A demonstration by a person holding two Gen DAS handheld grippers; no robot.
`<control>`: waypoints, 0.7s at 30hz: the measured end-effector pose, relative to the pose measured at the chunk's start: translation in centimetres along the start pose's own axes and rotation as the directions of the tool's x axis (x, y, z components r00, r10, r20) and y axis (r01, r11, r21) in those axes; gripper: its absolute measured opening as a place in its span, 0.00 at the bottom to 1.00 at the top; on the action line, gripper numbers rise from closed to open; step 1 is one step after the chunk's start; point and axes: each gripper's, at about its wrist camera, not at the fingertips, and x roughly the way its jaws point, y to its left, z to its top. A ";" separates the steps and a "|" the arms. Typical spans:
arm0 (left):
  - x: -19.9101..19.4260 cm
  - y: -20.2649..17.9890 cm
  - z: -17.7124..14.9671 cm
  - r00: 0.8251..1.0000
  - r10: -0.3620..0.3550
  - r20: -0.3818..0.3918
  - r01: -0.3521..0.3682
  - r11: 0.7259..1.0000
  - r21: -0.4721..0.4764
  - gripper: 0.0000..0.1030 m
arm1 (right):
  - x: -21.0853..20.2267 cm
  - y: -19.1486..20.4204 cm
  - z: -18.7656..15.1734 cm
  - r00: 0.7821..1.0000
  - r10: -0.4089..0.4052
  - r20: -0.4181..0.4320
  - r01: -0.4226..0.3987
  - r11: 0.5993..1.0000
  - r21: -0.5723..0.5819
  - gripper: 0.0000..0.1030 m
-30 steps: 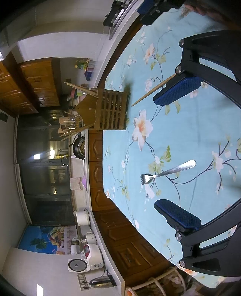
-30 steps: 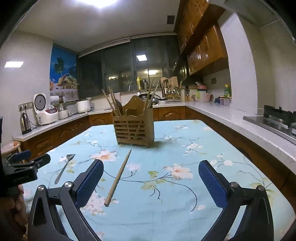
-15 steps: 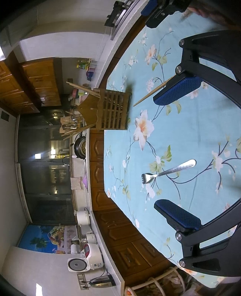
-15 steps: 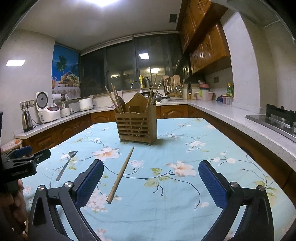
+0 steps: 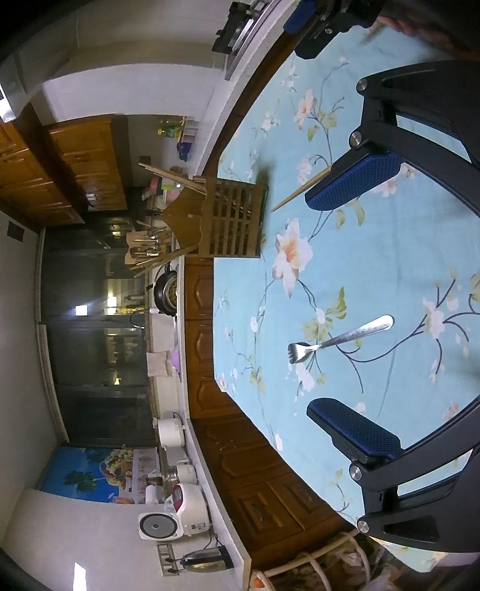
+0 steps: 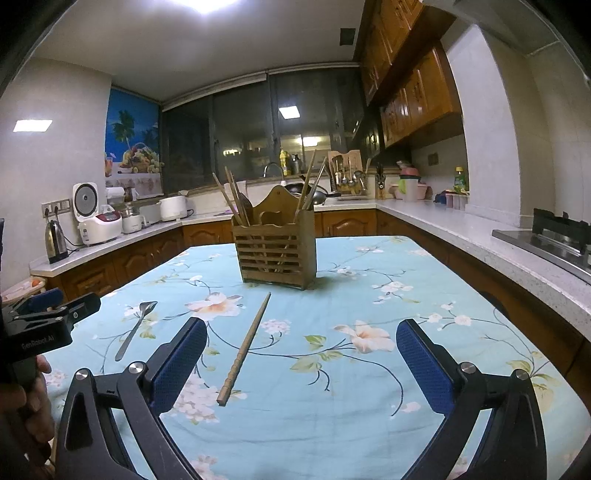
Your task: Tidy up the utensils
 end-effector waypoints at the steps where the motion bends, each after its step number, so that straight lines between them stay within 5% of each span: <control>1: -0.1 -0.1 0.1 1.000 -0.001 0.006 0.001 1.000 0.001 1.00 | 0.0 0.0 0.0 1.000 -0.001 -0.001 0.001 1.000 -0.001 1.00; 21: -0.3 -0.7 -0.4 1.000 -0.002 0.021 0.002 1.000 0.012 1.00 | 0.2 0.5 0.2 1.000 0.009 -0.004 -0.009 1.000 -0.001 1.00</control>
